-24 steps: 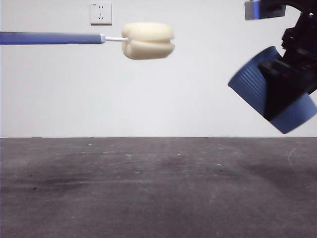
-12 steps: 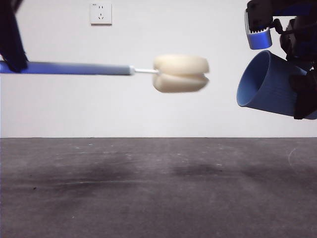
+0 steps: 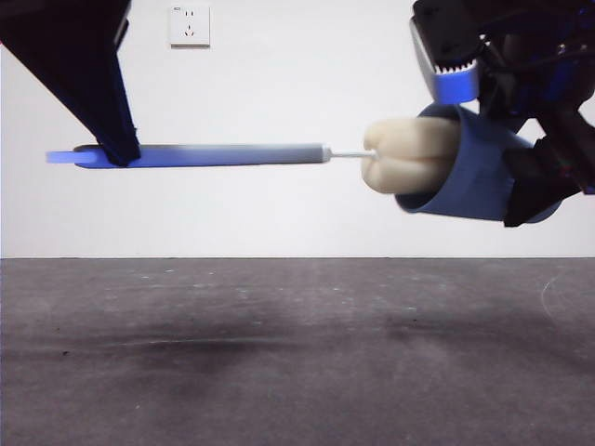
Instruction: Pick up the cup brush,pick up the cup,insert the brush into the cup,clean the cup,put the cup brush back,put the cup back to the fixed position on the table
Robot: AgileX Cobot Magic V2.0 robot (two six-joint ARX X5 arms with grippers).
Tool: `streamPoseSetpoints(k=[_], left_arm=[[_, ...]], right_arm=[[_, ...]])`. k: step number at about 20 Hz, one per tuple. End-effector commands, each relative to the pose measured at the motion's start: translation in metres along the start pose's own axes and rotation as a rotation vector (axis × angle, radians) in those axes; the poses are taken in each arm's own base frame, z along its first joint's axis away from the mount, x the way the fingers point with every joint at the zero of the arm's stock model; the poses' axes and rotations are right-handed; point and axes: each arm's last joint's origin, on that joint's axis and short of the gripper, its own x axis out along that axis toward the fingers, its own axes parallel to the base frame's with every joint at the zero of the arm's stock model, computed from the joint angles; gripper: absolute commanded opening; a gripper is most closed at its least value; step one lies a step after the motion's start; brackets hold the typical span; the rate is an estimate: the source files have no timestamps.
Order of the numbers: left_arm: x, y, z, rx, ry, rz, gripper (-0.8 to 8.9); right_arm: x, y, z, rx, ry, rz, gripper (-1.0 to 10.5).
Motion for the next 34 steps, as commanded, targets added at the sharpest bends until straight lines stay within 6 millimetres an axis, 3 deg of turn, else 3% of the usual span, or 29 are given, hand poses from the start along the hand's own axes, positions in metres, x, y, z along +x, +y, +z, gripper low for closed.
streamPoseSetpoints(k=[1, 11, 17, 24, 30, 34], left_arm=[[0.007, -0.004, 0.003, -0.016, 0.004, -0.031, -0.09], [0.026, -0.008, 0.021, -0.074, -0.07, -0.078, -0.09], [0.019, -0.003, -0.004, -0.106, 0.156, -0.013, -0.08], [-0.016, -0.003, -0.025, -0.139, 0.166, 0.025, -0.08], [-0.013, -0.001, -0.015, -0.148, 0.046, -0.033, -0.09], [0.003, -0.002, 0.001, -0.137, -0.014, -0.081, -0.09]], right_arm=[[0.003, 0.002, 0.007, -0.065, -0.005, 0.007, -0.1], [0.002, 0.015, 0.034, -0.141, -0.076, 0.01, -0.1], [0.002, 0.015, 0.033, -0.135, -0.031, -0.009, -0.1], [0.002, 0.015, 0.033, -0.119, -0.033, -0.009, -0.1], [0.002, 0.015, 0.033, -0.109, -0.038, -0.007, -0.1], [0.001, 0.016, 0.036, -0.11, -0.049, -0.007, -0.1]])
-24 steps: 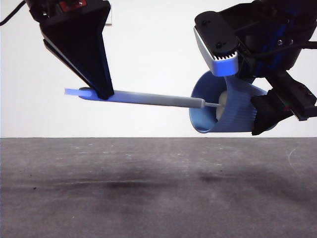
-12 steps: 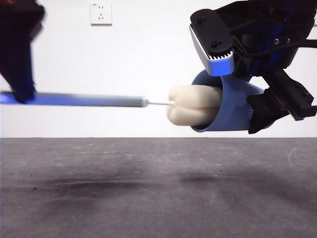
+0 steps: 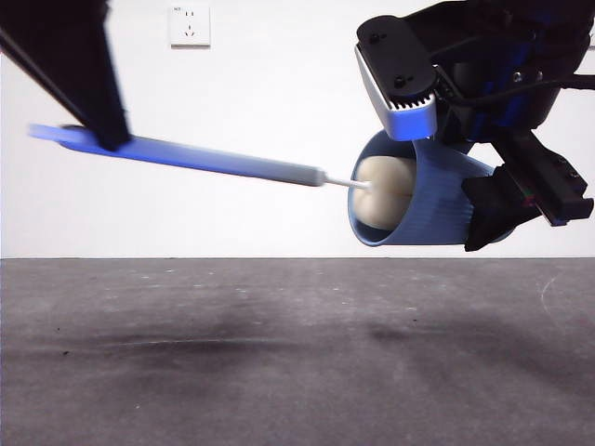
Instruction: Pick up the cup brush,pick up the cup,insert the brush into the cup,clean the cup,put the cup brush back,put the cup back to the fixed position on the table
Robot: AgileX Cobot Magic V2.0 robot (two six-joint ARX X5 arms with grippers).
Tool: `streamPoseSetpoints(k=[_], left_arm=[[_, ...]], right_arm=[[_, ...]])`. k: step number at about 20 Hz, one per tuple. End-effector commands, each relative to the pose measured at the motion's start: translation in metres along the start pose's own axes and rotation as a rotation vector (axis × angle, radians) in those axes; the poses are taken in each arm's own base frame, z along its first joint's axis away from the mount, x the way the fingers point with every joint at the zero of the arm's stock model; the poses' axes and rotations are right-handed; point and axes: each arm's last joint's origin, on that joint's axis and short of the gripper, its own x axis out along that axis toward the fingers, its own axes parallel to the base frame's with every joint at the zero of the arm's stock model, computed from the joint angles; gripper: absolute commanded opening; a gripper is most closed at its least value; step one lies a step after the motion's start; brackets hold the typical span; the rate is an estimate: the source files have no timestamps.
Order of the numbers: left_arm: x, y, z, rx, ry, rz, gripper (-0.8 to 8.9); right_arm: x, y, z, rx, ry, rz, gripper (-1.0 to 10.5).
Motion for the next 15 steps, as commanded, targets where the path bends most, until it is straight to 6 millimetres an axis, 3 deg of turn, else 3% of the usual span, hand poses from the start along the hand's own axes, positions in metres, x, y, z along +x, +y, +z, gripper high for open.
streamPoseSetpoints(k=[1, 4, 8, 15], left_arm=[[0.016, -0.002, 0.008, -0.002, 0.01, -0.019, -0.09], [0.032, -0.005, 0.017, -0.011, 0.005, -0.027, -0.09], [0.032, -0.006, 0.013, -0.059, 0.052, -0.018, -0.09], [0.004, 0.007, -0.013, -0.108, 0.177, 0.165, -0.08]], right_arm=[[-0.001, -0.001, 0.003, 0.013, -0.012, -0.005, -0.1], [-0.003, 0.001, 0.006, 0.029, -0.022, -0.006, -0.1], [-0.003, 0.001, 0.006, 0.047, -0.022, -0.006, -0.1], [-0.003, 0.001, 0.006, 0.067, -0.021, -0.006, -0.1]])
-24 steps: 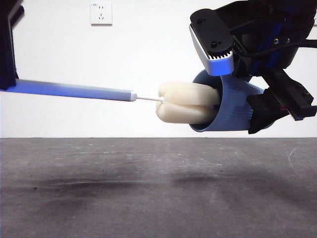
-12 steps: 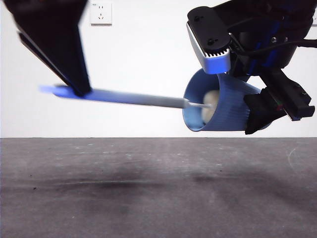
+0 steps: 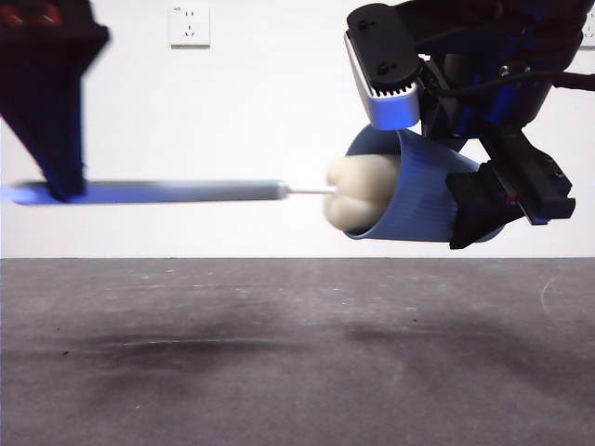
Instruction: Pick up the cup brush,pick up the cup,insert the brush into the cup,clean the cup,put the cup brush back,put the cup back to the fixed position on the table
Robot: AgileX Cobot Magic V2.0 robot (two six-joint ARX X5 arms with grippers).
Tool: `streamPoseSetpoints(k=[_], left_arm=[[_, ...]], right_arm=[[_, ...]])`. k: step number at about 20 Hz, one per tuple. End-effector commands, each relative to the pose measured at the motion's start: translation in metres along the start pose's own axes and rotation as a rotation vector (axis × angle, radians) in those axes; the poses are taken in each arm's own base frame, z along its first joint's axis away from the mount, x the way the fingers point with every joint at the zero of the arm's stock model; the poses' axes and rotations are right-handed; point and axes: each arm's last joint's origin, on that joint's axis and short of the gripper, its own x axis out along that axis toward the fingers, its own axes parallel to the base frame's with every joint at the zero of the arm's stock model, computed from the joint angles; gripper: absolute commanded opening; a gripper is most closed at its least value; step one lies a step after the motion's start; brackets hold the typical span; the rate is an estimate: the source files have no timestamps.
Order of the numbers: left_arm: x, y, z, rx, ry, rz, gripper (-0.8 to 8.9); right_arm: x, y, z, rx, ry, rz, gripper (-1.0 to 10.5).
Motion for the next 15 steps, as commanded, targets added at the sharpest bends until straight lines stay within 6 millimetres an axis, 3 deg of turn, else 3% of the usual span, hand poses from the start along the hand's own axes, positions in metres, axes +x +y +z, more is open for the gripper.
streamPoseSetpoints(k=[1, 10, 15], left_arm=[[-0.012, 0.009, -0.012, -0.082, -0.007, 0.043, -0.08], [-0.042, 0.026, -0.043, -0.212, -0.042, 0.121, -0.08], [-0.04, 0.03, -0.034, -0.362, -0.155, 0.128, -0.09]], right_arm=[[0.0, 0.0, 0.001, 0.031, -0.001, 0.003, -0.1], [-0.001, 0.0, 0.001, 0.289, 0.0, -0.001, -0.1], [-0.007, -0.004, -0.002, 0.747, -0.026, -0.015, -0.1]])
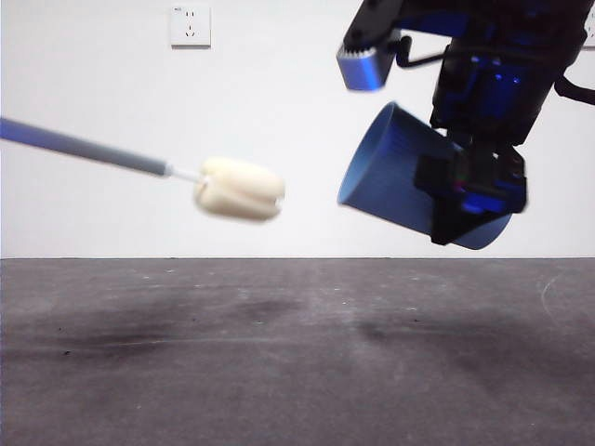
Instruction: Pick up the cup brush,pick up the cup,insert the brush into the cup,clean the cup,put the cup brush back,put the cup back to the fixed position on the table
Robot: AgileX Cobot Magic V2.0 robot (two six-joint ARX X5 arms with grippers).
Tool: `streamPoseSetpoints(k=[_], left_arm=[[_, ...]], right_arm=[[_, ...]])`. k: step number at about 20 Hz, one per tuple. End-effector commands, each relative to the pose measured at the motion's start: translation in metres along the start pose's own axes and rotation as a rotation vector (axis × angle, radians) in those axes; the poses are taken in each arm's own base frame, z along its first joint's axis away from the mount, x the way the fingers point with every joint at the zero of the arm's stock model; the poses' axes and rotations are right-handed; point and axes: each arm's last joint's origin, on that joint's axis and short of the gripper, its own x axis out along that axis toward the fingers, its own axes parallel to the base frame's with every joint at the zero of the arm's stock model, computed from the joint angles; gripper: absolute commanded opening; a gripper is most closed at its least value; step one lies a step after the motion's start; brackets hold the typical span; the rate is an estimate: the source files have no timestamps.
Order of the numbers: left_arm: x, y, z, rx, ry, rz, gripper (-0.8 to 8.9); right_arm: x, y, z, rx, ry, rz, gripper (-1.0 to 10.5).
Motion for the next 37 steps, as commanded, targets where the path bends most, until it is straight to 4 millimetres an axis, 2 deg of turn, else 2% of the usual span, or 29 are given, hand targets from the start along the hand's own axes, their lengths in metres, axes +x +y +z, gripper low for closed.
streamPoseSetpoints(k=[1, 4, 7, 9, 12, 19, 28, 37], left_arm=[[0.007, -0.001, 0.005, -0.115, -0.071, -0.004, -0.08], [0.024, 0.0, 0.005, -0.228, -0.12, 0.003, -0.09], [0.051, 0.002, -0.003, -0.371, -0.166, 0.039, -0.09], [0.068, 0.002, -0.008, -0.491, -0.212, 0.027, -0.09], [0.084, 0.0, -0.005, -0.612, -0.269, 0.006, -0.09], [0.132, -0.006, 0.009, -0.647, -0.192, 0.019, -0.08], [0.175, -0.013, 0.01, -0.68, -0.111, 0.035, -0.08], [0.178, -0.014, 0.009, -0.672, -0.096, 0.042, 0.19]], right_arm=[[-0.007, -0.004, 0.0, 0.344, -0.042, 0.008, -0.1], [-0.022, -0.011, -0.001, 0.6, -0.133, 0.087, -0.1], [-0.039, -0.02, -0.004, 0.748, -0.219, 0.137, -0.1], [-0.052, -0.027, -0.009, 0.812, -0.27, 0.13, -0.1], [-0.069, -0.036, -0.016, 0.879, -0.34, 0.12, -0.1], [-0.095, -0.045, -0.029, 0.929, -0.461, 0.173, -0.1], [-0.101, -0.045, -0.034, 0.936, -0.457, 0.177, -0.1], [-0.1, -0.044, -0.035, 0.949, -0.446, 0.184, -0.1]])
